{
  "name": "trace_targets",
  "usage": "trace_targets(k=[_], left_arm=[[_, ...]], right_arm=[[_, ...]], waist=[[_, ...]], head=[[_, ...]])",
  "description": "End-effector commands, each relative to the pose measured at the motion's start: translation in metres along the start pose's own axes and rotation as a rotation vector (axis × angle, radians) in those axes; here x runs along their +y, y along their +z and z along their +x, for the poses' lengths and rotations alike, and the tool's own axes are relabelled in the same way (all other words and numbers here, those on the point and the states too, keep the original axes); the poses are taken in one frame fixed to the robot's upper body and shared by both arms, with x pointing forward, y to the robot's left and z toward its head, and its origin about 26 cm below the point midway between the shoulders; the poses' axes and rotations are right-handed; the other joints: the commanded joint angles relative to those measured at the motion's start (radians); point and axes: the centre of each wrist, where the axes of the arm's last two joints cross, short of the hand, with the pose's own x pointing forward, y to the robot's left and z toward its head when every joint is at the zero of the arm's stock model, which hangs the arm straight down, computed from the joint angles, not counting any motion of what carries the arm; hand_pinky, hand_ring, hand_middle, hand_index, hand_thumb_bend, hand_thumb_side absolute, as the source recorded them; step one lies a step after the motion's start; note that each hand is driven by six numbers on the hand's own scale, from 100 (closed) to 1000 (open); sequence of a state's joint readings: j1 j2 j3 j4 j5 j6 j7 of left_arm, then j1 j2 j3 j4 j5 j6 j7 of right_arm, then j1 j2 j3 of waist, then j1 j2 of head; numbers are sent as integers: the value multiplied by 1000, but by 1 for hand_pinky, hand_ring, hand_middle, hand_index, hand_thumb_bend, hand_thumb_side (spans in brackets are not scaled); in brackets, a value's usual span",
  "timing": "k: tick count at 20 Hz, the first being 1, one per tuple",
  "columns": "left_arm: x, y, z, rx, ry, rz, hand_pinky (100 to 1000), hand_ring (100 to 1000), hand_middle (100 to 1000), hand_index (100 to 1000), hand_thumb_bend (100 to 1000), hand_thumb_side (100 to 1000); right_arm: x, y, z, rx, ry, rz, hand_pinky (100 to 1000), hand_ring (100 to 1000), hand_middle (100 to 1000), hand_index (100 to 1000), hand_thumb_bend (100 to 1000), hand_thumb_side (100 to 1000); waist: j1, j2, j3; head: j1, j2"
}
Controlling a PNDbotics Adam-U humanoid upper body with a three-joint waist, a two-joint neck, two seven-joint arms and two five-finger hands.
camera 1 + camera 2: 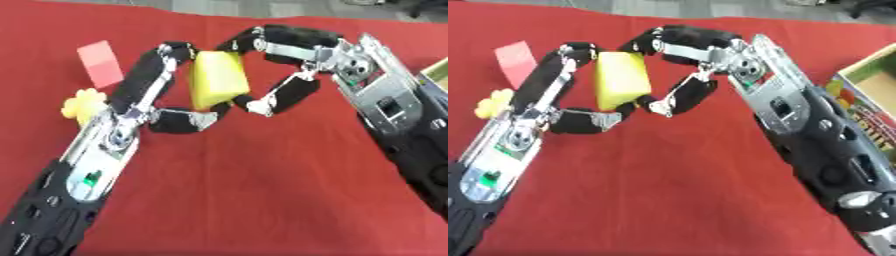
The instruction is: Pick up the objects with one hand, pass them to the other hand, and then place them into the box on the other side of the table.
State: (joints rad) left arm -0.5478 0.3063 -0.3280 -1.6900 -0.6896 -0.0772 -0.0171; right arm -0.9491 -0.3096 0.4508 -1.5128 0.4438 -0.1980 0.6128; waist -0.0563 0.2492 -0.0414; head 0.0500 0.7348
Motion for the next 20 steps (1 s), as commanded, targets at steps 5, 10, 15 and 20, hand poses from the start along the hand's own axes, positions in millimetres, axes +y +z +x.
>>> trace_targets(k=[5, 10, 15, 20], left_arm=[[6, 0, -2, -10, -55, 17, 806, 759, 629, 890, 705, 285], [7, 1, -4, 21, -49, 81, 797, 755, 615, 896, 703, 290], [7, 4, -7, 68, -38, 139, 792, 751, 609, 894, 692, 300], [10, 12, -16, 115, -48, 149, 786, 746, 602, 889, 672, 320]], right_arm=[[-16, 2, 12, -47, 30, -32, 860, 839, 431, 489, 100, 204], [-17, 4, 11, -39, 27, -36, 857, 837, 427, 484, 100, 209], [-17, 7, 10, -29, 21, -43, 857, 838, 427, 484, 100, 202], [-23, 18, 8, -9, -10, -82, 862, 845, 430, 488, 100, 158]], waist=[[8, -17, -3], [8, -17, -3], [8, -17, -2], [10, -19, -3]], head=[[-5, -9], [-5, -10], [-7, -8], [-9, -11]])
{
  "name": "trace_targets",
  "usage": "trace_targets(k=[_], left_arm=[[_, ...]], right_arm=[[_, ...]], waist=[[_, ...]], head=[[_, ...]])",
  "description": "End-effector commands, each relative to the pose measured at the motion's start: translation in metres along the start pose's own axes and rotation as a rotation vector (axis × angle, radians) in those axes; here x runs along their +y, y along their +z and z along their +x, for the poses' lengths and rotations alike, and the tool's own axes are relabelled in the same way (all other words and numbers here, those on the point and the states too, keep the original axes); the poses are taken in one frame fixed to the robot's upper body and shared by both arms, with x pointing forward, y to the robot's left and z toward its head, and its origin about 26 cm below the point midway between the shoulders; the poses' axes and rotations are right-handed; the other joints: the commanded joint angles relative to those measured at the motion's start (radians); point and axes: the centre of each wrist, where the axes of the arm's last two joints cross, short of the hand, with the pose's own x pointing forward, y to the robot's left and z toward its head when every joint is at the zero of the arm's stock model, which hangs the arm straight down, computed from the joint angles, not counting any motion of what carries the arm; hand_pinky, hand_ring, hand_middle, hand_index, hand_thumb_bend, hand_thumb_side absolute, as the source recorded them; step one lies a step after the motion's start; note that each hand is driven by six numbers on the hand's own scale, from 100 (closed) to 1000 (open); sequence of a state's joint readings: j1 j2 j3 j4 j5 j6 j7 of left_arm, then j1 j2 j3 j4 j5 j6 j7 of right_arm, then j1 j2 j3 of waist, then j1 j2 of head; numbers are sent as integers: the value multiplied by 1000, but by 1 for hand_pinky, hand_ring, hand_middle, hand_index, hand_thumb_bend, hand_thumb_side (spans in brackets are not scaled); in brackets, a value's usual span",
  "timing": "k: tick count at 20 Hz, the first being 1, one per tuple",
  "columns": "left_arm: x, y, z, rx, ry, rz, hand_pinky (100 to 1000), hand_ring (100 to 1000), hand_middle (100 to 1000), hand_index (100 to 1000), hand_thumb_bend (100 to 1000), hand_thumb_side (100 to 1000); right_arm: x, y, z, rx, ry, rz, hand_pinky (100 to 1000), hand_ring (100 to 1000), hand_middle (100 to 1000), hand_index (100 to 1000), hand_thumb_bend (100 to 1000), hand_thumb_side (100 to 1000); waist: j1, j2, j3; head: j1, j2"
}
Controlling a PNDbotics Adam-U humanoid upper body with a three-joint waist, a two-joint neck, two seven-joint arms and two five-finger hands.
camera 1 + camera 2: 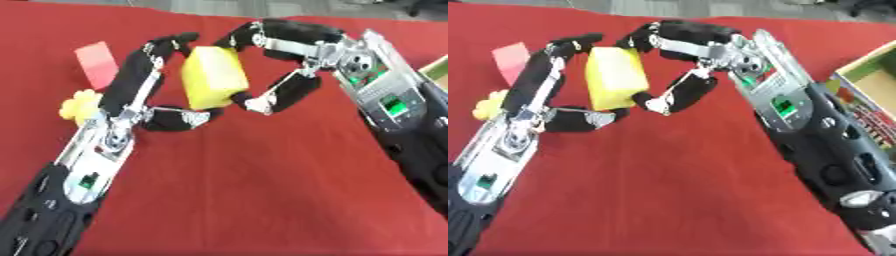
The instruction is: Pick up the objects with one hand, pass them to the other hand, and then place them into the box on the other side of the table.
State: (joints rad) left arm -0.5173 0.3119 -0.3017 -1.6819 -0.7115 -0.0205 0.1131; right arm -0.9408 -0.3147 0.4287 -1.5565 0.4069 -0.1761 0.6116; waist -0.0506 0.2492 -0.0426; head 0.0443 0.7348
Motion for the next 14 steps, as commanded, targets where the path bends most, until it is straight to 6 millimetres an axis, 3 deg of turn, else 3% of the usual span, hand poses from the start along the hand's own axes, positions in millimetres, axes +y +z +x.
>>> trace_targets(k=[1, 7, 14], left_arm=[[12, 3, -9, 24, -27, 24, 786, 746, 601, 887, 666, 324], [24, 15, -24, 82, -55, 36, 777, 736, 591, 881, 625, 332], [45, 27, -35, 132, -93, 79, 775, 730, 588, 878, 601, 330]], right_arm=[[-19, 15, 2, 11, 5, -56, 863, 845, 431, 488, 100, 149], [-38, 50, 5, 55, -81, -169, 875, 858, 438, 497, 100, 100], [-51, 111, -8, 224, -177, -331, 878, 869, 447, 505, 100, 100]], waist=[[5, -19, -2], [12, -25, -5], [21, -27, -15]], head=[[-5, -11], [-29, -7], [-67, -7]])
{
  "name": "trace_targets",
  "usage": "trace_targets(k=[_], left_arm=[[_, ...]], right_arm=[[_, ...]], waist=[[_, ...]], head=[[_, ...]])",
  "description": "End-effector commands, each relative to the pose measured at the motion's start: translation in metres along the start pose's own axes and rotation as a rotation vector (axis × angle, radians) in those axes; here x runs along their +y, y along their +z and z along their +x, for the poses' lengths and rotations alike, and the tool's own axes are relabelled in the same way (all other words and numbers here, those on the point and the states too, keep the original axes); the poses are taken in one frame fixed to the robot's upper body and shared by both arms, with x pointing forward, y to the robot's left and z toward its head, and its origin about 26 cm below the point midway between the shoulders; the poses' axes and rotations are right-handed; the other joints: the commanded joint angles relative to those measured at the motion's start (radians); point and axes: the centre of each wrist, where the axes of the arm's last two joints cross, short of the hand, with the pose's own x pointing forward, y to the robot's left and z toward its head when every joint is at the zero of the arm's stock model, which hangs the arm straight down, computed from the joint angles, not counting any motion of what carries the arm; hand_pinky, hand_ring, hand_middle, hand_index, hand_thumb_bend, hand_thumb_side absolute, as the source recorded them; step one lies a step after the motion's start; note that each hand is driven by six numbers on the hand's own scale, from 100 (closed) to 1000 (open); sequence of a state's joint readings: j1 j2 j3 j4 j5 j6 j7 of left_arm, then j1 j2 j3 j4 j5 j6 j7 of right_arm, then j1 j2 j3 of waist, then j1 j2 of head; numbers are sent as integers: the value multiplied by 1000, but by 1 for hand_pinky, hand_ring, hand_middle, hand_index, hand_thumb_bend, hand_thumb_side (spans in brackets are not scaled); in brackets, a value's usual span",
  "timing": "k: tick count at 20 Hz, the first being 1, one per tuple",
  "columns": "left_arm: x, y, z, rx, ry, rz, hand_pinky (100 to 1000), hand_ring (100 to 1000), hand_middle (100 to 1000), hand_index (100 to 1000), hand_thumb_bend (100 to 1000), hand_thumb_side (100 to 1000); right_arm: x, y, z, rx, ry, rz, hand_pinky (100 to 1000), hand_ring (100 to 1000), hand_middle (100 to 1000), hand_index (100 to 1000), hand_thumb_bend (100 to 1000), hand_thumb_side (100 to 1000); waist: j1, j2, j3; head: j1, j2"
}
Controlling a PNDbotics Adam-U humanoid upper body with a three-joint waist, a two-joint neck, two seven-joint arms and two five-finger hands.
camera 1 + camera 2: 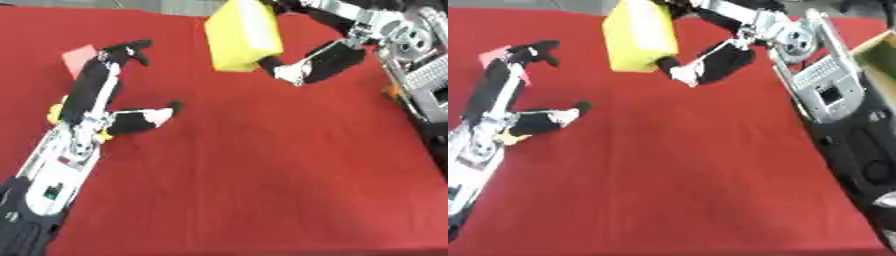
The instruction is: Pick up the objects with one hand, pass them to the other hand, and then place them into the box on the other side of the table.
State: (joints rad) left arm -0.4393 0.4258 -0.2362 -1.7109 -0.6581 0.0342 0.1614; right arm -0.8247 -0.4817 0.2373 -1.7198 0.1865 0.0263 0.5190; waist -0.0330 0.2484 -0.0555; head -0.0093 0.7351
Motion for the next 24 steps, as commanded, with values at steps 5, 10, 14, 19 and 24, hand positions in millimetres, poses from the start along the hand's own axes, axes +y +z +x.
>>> trace_targets(k=[5, 10, 14, 19, 24], left_arm=[[41, 1, -6, 17, -44, 100, 775, 728, 593, 872, 545, 336], [56, 6, -8, 37, -43, 146, 772, 724, 589, 867, 508, 345], [65, 10, -8, 47, -46, 175, 770, 723, 587, 864, 501, 343], [72, 11, -8, 55, -50, 203, 770, 722, 586, 862, 502, 336], [75, 12, -8, 60, -48, 215, 769, 721, 583, 861, 492, 341]], right_arm=[[-37, 68, -25, 219, 9, -199, 879, 877, 451, 509, 100, 100], [-47, 106, -43, 347, 17, -301, 877, 877, 451, 509, 100, 100], [-55, 134, -56, 448, 35, -373, 874, 876, 451, 508, 100, 100], [-62, 164, -71, 563, 72, -438, 869, 871, 450, 507, 100, 100], [-64, 190, -89, 675, 111, -475, 863, 870, 454, 509, 100, 100]], waist=[[13, -24, -10], [22, -21, -15], [28, -20, -19], [31, -19, -22], [33, -18, -25]], head=[[-29, -15], [-43, -22], [-69, -28], [-107, -49], [-139, -68]])
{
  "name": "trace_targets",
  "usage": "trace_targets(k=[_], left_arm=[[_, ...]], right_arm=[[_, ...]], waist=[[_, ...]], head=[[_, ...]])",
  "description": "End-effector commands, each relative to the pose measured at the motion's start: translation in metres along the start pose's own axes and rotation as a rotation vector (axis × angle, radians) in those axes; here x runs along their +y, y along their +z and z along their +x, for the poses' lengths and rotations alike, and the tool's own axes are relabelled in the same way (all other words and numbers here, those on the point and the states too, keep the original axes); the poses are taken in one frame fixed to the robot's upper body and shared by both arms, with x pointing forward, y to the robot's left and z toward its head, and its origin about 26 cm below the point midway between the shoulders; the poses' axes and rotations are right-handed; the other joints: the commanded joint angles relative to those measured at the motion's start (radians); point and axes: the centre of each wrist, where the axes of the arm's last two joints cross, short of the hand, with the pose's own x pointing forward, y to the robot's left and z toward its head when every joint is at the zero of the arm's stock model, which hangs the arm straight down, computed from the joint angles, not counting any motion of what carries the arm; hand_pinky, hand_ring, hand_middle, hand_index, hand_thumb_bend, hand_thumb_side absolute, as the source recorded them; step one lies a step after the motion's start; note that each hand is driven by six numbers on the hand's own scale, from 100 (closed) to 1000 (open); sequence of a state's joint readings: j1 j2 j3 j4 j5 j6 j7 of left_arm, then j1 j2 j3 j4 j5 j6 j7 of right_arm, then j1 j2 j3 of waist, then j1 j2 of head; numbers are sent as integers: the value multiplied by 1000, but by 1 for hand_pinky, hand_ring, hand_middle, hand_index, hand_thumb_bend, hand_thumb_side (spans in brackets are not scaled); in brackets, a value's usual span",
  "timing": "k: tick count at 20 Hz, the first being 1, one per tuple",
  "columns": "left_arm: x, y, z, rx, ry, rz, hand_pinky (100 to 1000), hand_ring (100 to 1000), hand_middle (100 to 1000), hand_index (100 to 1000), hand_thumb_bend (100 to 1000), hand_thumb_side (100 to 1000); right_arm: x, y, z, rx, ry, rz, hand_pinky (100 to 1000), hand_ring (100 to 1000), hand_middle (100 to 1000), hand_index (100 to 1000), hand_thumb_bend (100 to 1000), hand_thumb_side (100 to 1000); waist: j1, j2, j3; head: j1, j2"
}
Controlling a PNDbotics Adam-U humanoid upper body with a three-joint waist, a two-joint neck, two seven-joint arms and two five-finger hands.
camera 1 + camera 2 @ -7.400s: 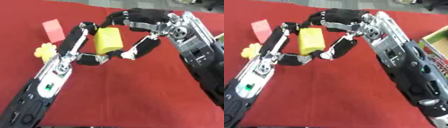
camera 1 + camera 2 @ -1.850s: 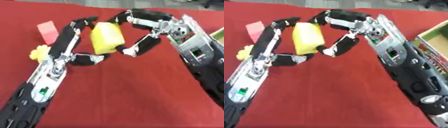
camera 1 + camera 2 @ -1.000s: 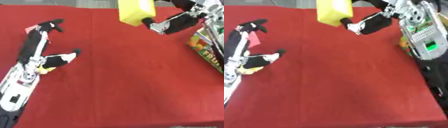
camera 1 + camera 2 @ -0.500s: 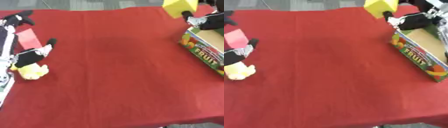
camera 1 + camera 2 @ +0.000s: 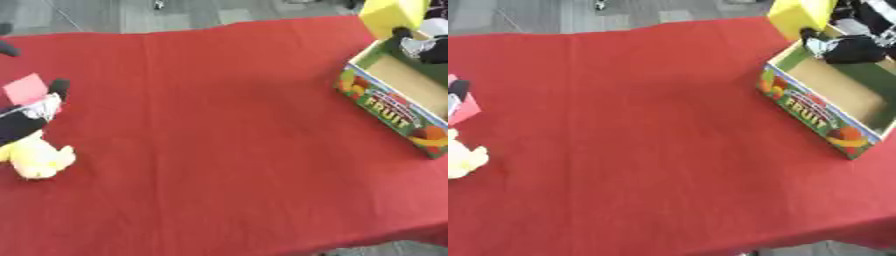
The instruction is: Pick up the objects with one hand, pass them to the other hand, and then place them into the box on the other side of the table.
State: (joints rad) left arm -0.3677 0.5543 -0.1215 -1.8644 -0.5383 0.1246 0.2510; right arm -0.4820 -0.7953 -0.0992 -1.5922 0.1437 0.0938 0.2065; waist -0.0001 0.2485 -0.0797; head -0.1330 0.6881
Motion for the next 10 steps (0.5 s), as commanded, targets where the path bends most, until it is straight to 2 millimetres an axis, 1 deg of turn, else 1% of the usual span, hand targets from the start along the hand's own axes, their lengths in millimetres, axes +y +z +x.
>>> trace_targets(k=[1, 4, 10], left_arm=[[13, -4, 1, -22, -20, 29, 768, 720, 582, 859, 487, 341], [14, -4, 1, -17, -16, 34, 767, 719, 580, 858, 474, 344], [15, -3, 0, -10, -15, 39, 767, 719, 579, 854, 473, 347]], right_arm=[[-23, 3, -11, 50, 73, -54, 863, 870, 454, 509, 100, 100], [-25, 6, -26, 96, 96, -65, 861, 870, 458, 513, 100, 100], [-26, 11, -45, 152, 142, -75, 856, 871, 474, 531, 100, 100]], waist=[[1, -18, -1], [3, -17, -1], [5, -16, 0]], head=[[-19, -25], [-25, -30], [-24, -30]])
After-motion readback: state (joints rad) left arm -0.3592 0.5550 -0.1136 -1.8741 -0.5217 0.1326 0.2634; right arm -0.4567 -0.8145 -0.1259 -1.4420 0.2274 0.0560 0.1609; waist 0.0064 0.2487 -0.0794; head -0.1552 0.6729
